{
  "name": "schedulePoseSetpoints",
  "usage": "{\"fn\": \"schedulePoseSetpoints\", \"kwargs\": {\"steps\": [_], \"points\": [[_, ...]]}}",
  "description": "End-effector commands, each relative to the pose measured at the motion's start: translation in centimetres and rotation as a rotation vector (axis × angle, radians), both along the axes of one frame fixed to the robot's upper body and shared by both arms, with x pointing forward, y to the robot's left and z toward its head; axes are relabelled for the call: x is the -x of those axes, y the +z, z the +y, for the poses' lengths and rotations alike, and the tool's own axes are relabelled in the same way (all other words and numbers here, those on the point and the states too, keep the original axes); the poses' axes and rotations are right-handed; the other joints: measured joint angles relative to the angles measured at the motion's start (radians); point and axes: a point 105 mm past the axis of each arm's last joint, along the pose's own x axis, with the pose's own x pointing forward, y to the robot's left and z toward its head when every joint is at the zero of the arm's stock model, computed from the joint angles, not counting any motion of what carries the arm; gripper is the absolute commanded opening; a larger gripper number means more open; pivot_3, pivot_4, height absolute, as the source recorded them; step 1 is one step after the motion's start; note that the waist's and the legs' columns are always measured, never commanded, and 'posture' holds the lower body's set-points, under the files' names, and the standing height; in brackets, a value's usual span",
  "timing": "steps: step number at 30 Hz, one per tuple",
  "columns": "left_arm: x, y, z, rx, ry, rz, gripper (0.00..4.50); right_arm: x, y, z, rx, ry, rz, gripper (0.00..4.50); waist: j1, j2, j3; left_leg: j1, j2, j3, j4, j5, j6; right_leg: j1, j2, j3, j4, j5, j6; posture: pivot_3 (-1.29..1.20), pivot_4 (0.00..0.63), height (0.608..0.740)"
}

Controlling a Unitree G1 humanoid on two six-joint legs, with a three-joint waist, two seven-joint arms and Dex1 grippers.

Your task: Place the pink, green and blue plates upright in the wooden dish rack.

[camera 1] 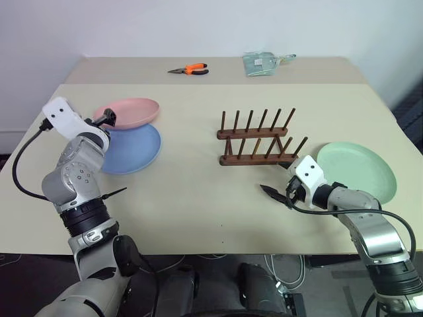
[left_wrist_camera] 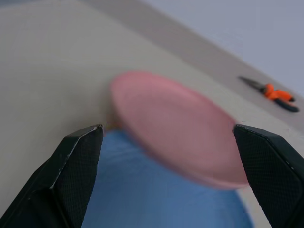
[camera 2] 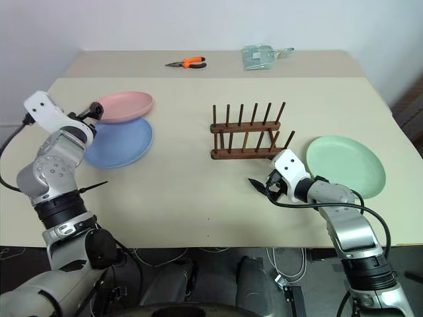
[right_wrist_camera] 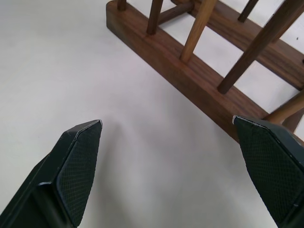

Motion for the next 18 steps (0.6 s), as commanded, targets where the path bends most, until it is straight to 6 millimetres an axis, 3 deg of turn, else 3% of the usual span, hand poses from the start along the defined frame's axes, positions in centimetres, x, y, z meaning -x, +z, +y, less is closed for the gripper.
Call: {"fn": "schedulePoseSetpoints", "kwargs": {"steps": [1,7,13,16,18], "points": [[-1.4,0.2,-0.4,0.048,-0.07,0.016,4.46,-0.2,1.6,0.6,-0.021,0.022,-0.074,4.5,0.0,-0.001,0.0,0.0,0.0,0.0,0.0,0.0,0.0,0.0,0.0,0.0,0.0,0.0,0.0,0.0,0.15,0.74],[-3.8,-0.1,0.4,0.259,-0.046,0.003,4.46,0.2,1.8,0.2,-0.026,-0.019,-0.106,4.5,-0.003,-0.002,0.0,0.0,0.0,0.0,-0.001,0.0,0.0,-0.001,0.0,0.0,0.0,0.0,0.0,0.0,0.15,0.74],[-5.0,0.2,0.0,0.367,-0.047,-0.021,1.62,0.6,2.4,-1.0,-0.038,-0.057,-0.121,4.5,-0.003,-0.003,0.0,0.0,0.0,0.0,-0.001,0.0,-0.001,-0.001,0.0,0.0,0.0,0.001,-0.002,0.0,0.15,0.74],[-5.1,0.3,0.1,0.4,-0.043,-0.037,0.06,0.7,4.1,-1.7,-0.056,-0.07,-0.153,4.5,-0.003,-0.003,0.0,0.0,0.0,0.0,-0.001,0.001,-0.001,-0.001,0.0,0.0,0.0,0.001,-0.001,0.0,0.15,0.74],[-5.2,0.8,-0.5,0.372,-0.078,-0.051,0.02,0.6,6.1,-1.9,-0.036,-0.061,-0.217,4.5,-0.004,-0.003,0.0,0.0,0.0,0.0,-0.001,0.0,-0.001,-0.001,0.0,0.0,0.0,0.001,-0.002,0.0,0.15,0.74]]}}
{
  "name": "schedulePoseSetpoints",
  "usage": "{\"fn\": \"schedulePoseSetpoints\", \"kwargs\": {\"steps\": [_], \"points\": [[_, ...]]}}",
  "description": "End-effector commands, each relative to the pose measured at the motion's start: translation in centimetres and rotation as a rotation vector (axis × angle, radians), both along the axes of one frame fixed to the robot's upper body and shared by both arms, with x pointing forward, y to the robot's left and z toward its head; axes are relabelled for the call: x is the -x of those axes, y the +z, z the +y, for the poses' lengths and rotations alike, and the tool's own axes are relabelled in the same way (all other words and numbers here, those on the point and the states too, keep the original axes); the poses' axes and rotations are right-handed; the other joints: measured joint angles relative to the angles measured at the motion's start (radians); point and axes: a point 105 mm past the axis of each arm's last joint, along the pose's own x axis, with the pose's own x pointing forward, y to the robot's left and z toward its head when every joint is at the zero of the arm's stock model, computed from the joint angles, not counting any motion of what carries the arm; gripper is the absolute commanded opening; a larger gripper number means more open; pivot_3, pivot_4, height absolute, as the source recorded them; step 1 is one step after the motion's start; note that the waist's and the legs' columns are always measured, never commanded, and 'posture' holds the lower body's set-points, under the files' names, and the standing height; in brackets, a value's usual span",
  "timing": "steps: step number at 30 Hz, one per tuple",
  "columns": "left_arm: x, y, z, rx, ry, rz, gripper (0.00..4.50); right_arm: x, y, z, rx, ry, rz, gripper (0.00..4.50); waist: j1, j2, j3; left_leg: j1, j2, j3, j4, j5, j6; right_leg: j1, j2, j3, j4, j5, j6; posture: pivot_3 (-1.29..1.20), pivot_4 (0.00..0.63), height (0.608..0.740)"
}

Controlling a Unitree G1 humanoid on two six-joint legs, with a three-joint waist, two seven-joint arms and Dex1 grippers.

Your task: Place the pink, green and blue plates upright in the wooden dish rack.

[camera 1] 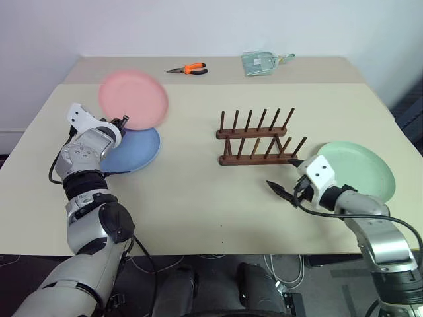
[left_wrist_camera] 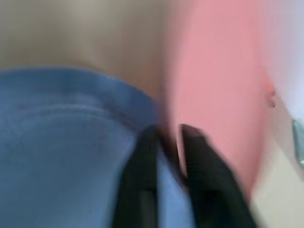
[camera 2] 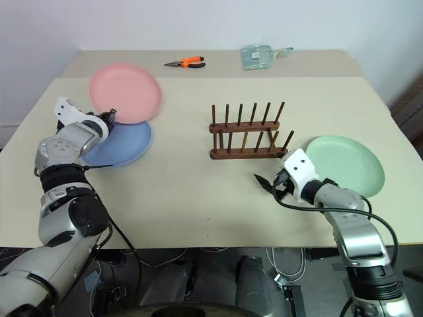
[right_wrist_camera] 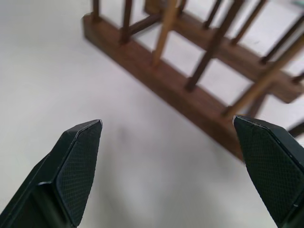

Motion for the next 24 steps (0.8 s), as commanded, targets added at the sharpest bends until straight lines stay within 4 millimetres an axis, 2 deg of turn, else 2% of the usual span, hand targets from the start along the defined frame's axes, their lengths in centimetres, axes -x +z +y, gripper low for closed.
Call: {"fn": "schedulePoseSetpoints", "kwargs": {"steps": [1,2,4,5,6,8,11,13,15,19,22,24], "points": [[-0.3,3.3,-0.5,-0.057,-0.031,-0.118,0.02,-0.1,5.4,0.0,0.035,0.028,-0.177,4.5,-0.001,0.0,0.0,0.0,0.0,0.0,0.0,0.0,0.0,0.0,0.0,0.0,0.0,0.0,0.0,0.0,0.15,0.74],[-0.4,4.2,-1.5,-0.084,-0.066,-0.159,0.02,-0.3,6.7,0.1,0.05,0.038,-0.218,4.5,-0.001,0.0,0.0,0.0,0.0,0.0,0.0,0.0,0.0,0.0,0.0,0.0,0.0,0.0,0.0,0.0,0.15,0.74],[-0.2,6.3,-4.8,-0.125,-0.181,-0.252,0.02,-0.6,9.7,1.4,0.097,0.09,-0.328,4.5,0.0,-0.001,0.001,-0.001,0.0,0.0,0.0,0.0,0.0,0.0,0.0,0.0,0.0,0.0,0.0,0.0,0.15,0.74],[0.2,7.6,-7.5,-0.172,-0.277,-0.301,0.02,-1.0,11.1,2.6,0.126,0.13,-0.379,4.5,0.0,-0.001,0.001,-0.001,0.0,0.0,0.0,0.0,0.0,0.0,0.0,0.0,0.0,0.0,0.0,0.0,0.15,0.74],[0.6,8.3,-9.5,-0.204,-0.342,-0.332,0.02,-1.2,11.9,3.3,0.146,0.155,-0.41,4.5,0.0,-0.001,0.001,-0.001,0.0,0.0,0.001,0.0,0.0,0.0,0.0,0.0,0.0,0.0,0.0,0.0,0.15,0.74],[1.7,9.6,-13.0,-0.232,-0.455,-0.387,0.02,-1.6,12.4,5.1,0.245,0.219,-0.443,4.5,0.003,-0.002,0.001,-0.001,0.0,0.0,0.001,0.0,-0.001,0.0,0.0,0.0,-0.001,0.0,0.0,0.0,0.15,0.74],[3.0,11.0,-16.2,-0.251,-0.537,-0.441,0.02,-2.3,12.0,6.4,0.416,0.275,-0.504,4.5,0.0,-0.004,0.0,-0.001,0.0,-0.001,0.0,0.001,-0.001,0.001,0.0,-0.001,-0.002,0.001,-0.001,0.0,0.15,0.74],[4.3,12.3,-19.2,-0.254,-0.613,-0.477,0.02,-3.8,12.2,7.8,0.527,0.274,-0.605,4.5,-0.009,-0.004,0.001,-0.001,0.0,0.001,0.0,0.002,-0.004,0.0,0.0,0.0,-0.003,0.001,-0.001,0.0,0.15,0.74],[5.0,12.8,-20.6,-0.23,-0.648,-0.481,0.02,-4.7,11.8,8.4,0.632,0.283,-0.661,4.5,-0.011,-0.004,0.002,-0.001,0.0,0.004,0.0,0.003,-0.004,-0.001,-0.001,0.002,-0.002,0.001,-0.001,0.0,0.15,0.74],[5.9,12.9,-22.0,-0.216,-0.7,-0.474,0.02,-6.2,11.0,8.2,0.737,0.267,-0.699,4.5,-0.007,-0.004,0.002,-0.001,0.0,0.003,0.0,0.003,-0.005,-0.001,0.0,0.002,-0.001,0.001,0.0,0.0,0.15,0.74],[6.2,12.5,-22.4,-0.214,-0.721,-0.457,0.0,-6.9,10.7,7.4,0.79,0.236,-0.713,3.7,-0.002,-0.004,0.002,-0.001,0.0,0.003,0.0,0.003,-0.005,-0.001,0.0,0.002,-0.001,0.002,-0.002,0.0,0.15,0.74],[6.1,12.1,-22.2,-0.222,-0.711,-0.435,0.0,-7.0,10.5,6.8,0.811,0.213,-0.72,2.74,0.0,-0.004,0.002,-0.001,0.0,0.003,0.0,0.003,-0.005,-0.001,0.0,0.002,-0.001,0.002,-0.002,0.0,0.15,0.74]]}}
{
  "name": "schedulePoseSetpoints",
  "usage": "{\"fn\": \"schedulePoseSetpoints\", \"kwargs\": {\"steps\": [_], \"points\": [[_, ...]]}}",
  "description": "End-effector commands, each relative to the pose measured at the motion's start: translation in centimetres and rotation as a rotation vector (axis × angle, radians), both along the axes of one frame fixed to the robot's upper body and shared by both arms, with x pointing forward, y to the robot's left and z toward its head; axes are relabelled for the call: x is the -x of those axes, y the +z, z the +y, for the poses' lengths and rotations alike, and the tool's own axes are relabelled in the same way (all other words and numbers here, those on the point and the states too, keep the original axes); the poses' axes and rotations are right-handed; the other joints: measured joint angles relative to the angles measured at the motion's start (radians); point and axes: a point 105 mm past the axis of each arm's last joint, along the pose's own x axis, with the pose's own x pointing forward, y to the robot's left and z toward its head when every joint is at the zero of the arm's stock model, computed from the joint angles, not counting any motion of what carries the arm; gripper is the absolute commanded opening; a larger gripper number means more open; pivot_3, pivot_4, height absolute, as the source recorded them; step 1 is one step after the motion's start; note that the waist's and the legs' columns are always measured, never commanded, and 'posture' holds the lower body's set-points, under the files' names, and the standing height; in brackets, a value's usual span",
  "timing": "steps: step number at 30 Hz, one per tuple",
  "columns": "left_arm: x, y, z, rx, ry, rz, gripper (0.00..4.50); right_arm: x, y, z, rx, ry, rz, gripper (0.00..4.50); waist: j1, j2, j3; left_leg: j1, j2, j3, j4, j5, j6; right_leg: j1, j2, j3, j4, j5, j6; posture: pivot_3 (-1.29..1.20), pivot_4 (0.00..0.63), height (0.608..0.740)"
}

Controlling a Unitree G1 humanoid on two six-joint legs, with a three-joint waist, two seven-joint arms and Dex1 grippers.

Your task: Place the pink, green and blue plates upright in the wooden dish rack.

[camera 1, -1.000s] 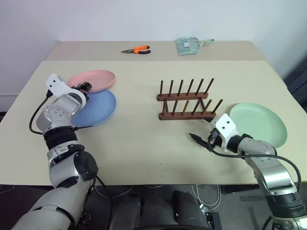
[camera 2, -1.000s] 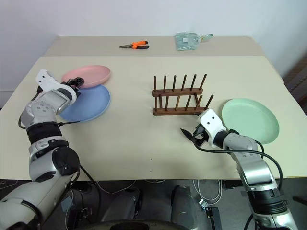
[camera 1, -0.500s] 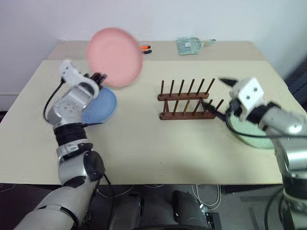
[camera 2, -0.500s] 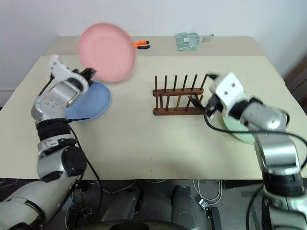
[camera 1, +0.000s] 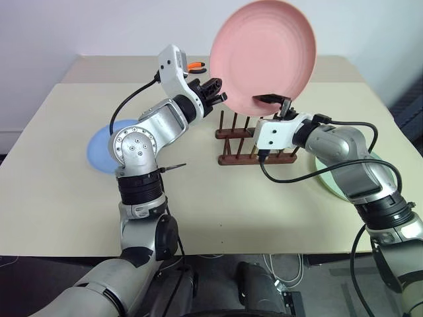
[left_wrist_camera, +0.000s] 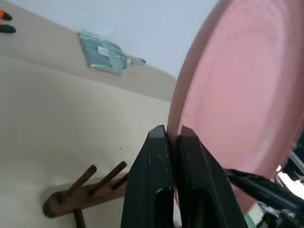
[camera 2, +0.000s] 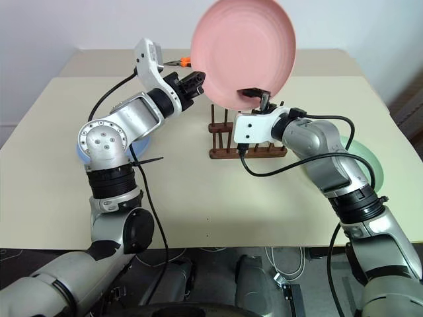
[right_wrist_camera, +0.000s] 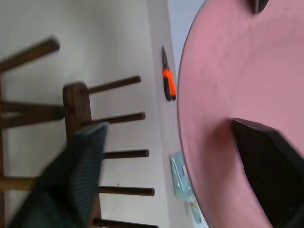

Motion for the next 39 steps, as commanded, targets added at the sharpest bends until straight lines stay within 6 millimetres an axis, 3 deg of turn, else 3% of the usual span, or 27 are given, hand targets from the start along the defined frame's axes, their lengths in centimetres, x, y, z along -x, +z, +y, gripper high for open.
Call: {"fn": "schedulePoseSetpoints", "kwargs": {"steps": [1,3,5,7,11,13,16,19,21,23,25,30,39], "points": [[0.8,1.3,-0.2,0.011,-0.016,-0.049,0.0,-0.2,0.9,-0.8,0.019,-0.032,-0.077,2.21,0.001,0.0,0.0,0.0,0.0,0.0,0.0,0.0,0.0,0.0,0.0,0.0,0.0,0.0,0.0,0.0,0.15,0.74],[0.6,1.3,0.1,0.027,-0.008,-0.05,0.0,-0.3,0.9,-1.1,0.027,-0.044,-0.089,1.15,0.002,0.0,0.0,0.0,0.0,0.0,0.0,0.0,0.0,0.0,0.0,0.0,0.0,0.0,0.0,0.0,0.15,0.74],[0.6,1.7,0.3,0.085,-0.01,-0.056,0.69,-0.3,1.2,-1.4,0.032,-0.057,-0.119,0.09,0.002,0.0,0.0,0.0,0.0,0.0,0.0,0.0,-0.001,0.0,0.0,0.0,0.0,0.0,0.0,0.0,0.15,0.74],[0.4,2.2,0.6,0.134,-0.001,-0.062,1.45,-0.2,1.6,-1.6,0.039,-0.061,-0.157,0.0,0.002,-0.001,0.0,0.0,0.0,0.0,0.0,0.0,-0.001,0.0,0.0,0.0,0.0,0.0,0.0,0.0,0.15,0.74],[-0.1,3.8,2.7,0.198,0.066,-0.14,3.47,0.4,3.0,-2.3,-0.045,-0.059,-0.181,0.0,0.001,-0.001,0.0,0.0,0.0,0.0,0.0,0.0,-0.001,0.0,0.0,0.0,0.0,0.0,0.0,0.0,0.15,0.74],[-0.7,3.1,4.6,0.085,0.139,-0.183,3.47,1.3,4.8,-3.1,-0.252,-0.055,-0.141,0.0,0.0,-0.001,0.001,0.0,0.0,0.0,0.0,0.0,-0.001,0.0,0.0,0.0,0.0,0.0,0.0,0.0,0.15,0.74],[-0.4,1.1,6.0,-0.205,0.144,-0.315,3.47,3.1,6.3,-5.0,-0.676,-0.015,0.094,0.0,-0.005,0.001,0.0,0.001,0.001,0.0,-0.001,0.0,-0.001,0.0,0.003,0.002,0.0,0.001,-0.001,0.0,0.15,0.74],[1.5,-2.2,5.2,-0.428,-0.047,-0.431,3.47,5.4,8.5,-6.3,-1.114,0.133,0.332,0.0,-0.003,0.002,0.0,0.001,0.002,0.0,-0.001,-0.001,0.002,0.001,0.003,0.003,-0.001,0.001,-0.003,0.0,0.15,0.74],[3.3,-4.5,4.4,-0.539,-0.21,-0.485,3.47,6.2,9.3,-7.3,-1.288,0.194,0.457,0.0,0.002,0.004,0.001,0.0,0.002,-0.001,-0.001,-0.003,0.005,0.0,0.003,0.003,-0.002,0.002,-0.006,0.0,0.15,0.74],[5.7,-7.1,3.7,-0.603,-0.403,-0.5,3.47,7.0,8.7,-7.2,-1.276,0.22,0.562,0.0,0.003,0.004,0.001,-0.001,0.003,-0.001,-0.001,-0.003,0.005,0.0,0.003,0.003,-0.003,0.001,-0.01,0.0,0.15,0.74],[7.3,-8.4,3.2,-0.606,-0.527,-0.499,3.47,7.6,7.9,-7.0,-1.258,0.239,0.649,0.0,0.003,0.005,0.002,-0.001,0.003,0.0,-0.002,-0.003,0.006,0.0,0.003,0.003,-0.004,0.001,-0.01,0.0,0.15,0.74],[8.4,-8.4,2.6,-0.545,-0.598,-0.503,3.47,6.5,6.3,-8.1,-1.289,0.161,0.73,0.0,0.001,0.008,0.002,0.0,0.004,0.001,-0.001,-0.003,0.006,0.0,0.003,0.003,-0.003,0.001,-0.01,0.0,0.15,0.74],[8.8,-8.4,2.1,-0.532,-0.593,-0.507,3.47,5.2,6.0,-9.3,-1.35,0.188,0.833,0.0,0.001,0.008,0.002,0.0,0.004,0.002,-0.001,-0.003,0.006,0.0,0.003,0.002,-0.002,0.003,-0.006,0.0,0.15,0.74]]}}
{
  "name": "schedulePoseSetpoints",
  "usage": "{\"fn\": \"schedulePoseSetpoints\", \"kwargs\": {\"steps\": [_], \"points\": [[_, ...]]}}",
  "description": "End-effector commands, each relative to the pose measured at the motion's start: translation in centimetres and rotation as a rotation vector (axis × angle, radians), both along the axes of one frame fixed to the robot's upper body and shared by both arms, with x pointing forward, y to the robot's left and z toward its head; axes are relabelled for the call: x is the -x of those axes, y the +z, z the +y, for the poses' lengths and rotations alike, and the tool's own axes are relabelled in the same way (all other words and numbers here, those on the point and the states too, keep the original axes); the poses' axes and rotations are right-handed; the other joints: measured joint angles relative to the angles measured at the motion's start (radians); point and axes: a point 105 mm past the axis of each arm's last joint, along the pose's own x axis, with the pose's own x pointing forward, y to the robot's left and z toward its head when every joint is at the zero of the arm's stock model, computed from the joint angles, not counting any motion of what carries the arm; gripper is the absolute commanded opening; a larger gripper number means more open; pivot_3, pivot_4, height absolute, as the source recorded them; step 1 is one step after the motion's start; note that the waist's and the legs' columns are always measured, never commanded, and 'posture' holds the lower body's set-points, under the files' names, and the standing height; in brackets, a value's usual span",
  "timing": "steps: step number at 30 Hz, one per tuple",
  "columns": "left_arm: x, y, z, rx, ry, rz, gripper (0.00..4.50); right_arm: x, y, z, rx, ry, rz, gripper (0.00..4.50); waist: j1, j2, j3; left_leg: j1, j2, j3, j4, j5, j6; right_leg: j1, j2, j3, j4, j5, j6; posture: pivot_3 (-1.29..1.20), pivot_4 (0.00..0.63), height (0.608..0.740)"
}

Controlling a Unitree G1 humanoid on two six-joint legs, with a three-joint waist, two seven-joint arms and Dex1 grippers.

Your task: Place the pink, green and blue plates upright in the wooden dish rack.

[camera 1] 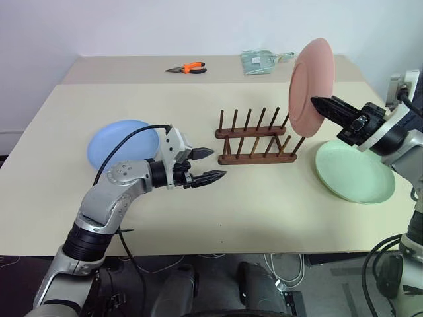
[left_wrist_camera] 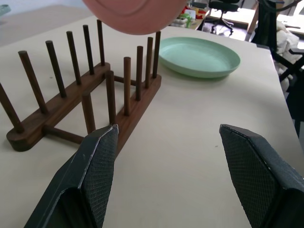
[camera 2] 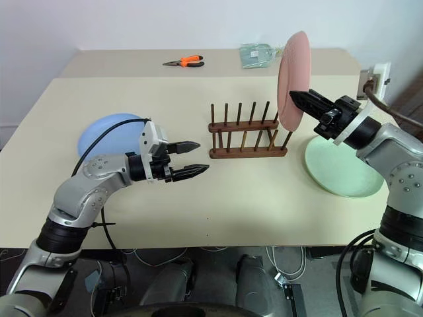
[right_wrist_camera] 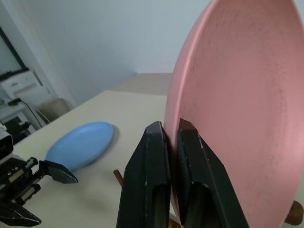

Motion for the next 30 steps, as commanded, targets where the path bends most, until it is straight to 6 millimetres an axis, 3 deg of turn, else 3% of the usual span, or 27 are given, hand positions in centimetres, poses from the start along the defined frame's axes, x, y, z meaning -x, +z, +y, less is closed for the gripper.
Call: {"fn": "schedulePoseSetpoints", "kwargs": {"steps": [1,11,18,22,25,28,30], "points": [[0.3,1.1,0.1,0.014,0.002,-0.042,3.47,0.2,1.4,0.0,-0.019,0.047,-0.039,0.0,0.0,0.0,0.0,0.0,0.0,0.0,0.0,0.0,0.0,0.0,0.0,0.0,0.0,0.0,0.0,0.0,0.15,0.74],[0.6,0.6,0.2,-0.001,0.02,-0.037,3.47,0.7,2.7,0.3,-0.07,0.134,-0.039,0.0,0.0,0.0,0.0,0.0,0.0,0.0,0.0,0.0,0.0,0.0,0.0,0.0,0.0,0.0,0.0,0.0,0.15,0.74],[0.5,0.6,0.1,-0.006,0.016,-0.039,3.47,-0.4,1.1,-0.5,-0.1,0.094,0.029,0.0,0.001,0.0,0.0,0.0,0.0,0.0,0.0,0.0,0.0,0.0,0.0,0.0,0.0,0.0,0.0,0.0,0.15,0.74],[0.5,0.7,-0.1,0.001,0.01,-0.044,3.53,-1.1,0.7,-1.6,-0.07,0.019,0.02,1.52,0.0,0.0,0.0,0.0,0.0,0.0,0.0,0.0,0.0,0.0,0.0,0.0,0.0,0.0,0.0,0.0,0.15,0.74],[0.4,0.6,-0.2,-0.001,0.007,-0.044,3.53,-1.8,1.3,-3.2,0.028,-0.129,-0.063,3.03,0.0,0.0,0.0,0.0,0.0,0.0,0.0,0.0,0.0,0.0,0.0,0.0,0.0,0.0,0.0,0.0,0.15,0.74],[0.5,0.5,-0.2,-0.002,0.005,-0.044,3.53,-1.5,2.3,-5.0,0.104,-0.24,-0.144,3.03,0.002,0.0,0.0,0.0,0.0,0.0,0.0,0.0,0.0,0.0,0.0,0.0,0.0,0.0,0.001,0.0,0.15,0.74],[0.4,0.4,-0.3,-0.004,0.004,-0.044,3.53,-0.4,2.3,-7.3,0.175,-0.347,-0.155,3.03,0.006,0.0,0.0,0.0,0.0,0.0,0.0,0.0,0.0,0.0,0.0,0.0,0.0,0.0,0.001,0.0,0.15,0.74]]}}
